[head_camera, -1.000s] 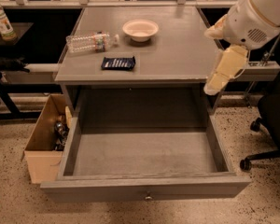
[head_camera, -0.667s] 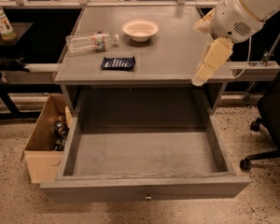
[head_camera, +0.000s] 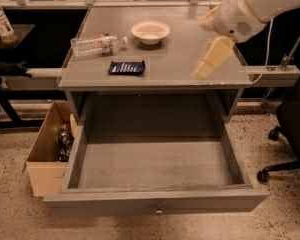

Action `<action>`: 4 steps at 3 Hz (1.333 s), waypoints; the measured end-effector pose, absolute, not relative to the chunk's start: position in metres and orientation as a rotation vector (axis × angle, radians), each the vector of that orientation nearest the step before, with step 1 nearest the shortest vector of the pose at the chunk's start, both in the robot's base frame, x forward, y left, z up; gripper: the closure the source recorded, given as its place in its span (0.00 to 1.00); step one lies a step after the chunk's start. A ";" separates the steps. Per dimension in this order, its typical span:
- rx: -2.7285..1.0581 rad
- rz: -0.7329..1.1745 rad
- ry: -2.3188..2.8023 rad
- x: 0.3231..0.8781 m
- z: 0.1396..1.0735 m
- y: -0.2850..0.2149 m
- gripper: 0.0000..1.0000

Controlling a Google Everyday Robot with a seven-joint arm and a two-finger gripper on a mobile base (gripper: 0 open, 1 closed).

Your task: Place rxbar blueberry into top drawer

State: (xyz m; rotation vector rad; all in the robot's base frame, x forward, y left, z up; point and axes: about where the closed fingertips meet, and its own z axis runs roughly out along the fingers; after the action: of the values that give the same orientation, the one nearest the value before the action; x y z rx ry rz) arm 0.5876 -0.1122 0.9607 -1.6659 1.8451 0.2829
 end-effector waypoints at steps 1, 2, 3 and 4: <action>-1.581 0.398 1.762 0.629 0.962 -0.077 0.00; -1.501 0.516 1.705 0.662 0.961 -0.041 0.00; -1.484 0.567 1.651 0.673 0.960 -0.008 0.00; -1.485 0.581 1.646 0.675 0.955 -0.001 0.00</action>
Offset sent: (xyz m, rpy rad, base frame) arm 0.1160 0.1105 0.0039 0.4378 0.0178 0.0218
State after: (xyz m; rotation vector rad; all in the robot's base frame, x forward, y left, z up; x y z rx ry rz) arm 0.6746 -0.0008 0.9548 -1.4845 1.6457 0.5809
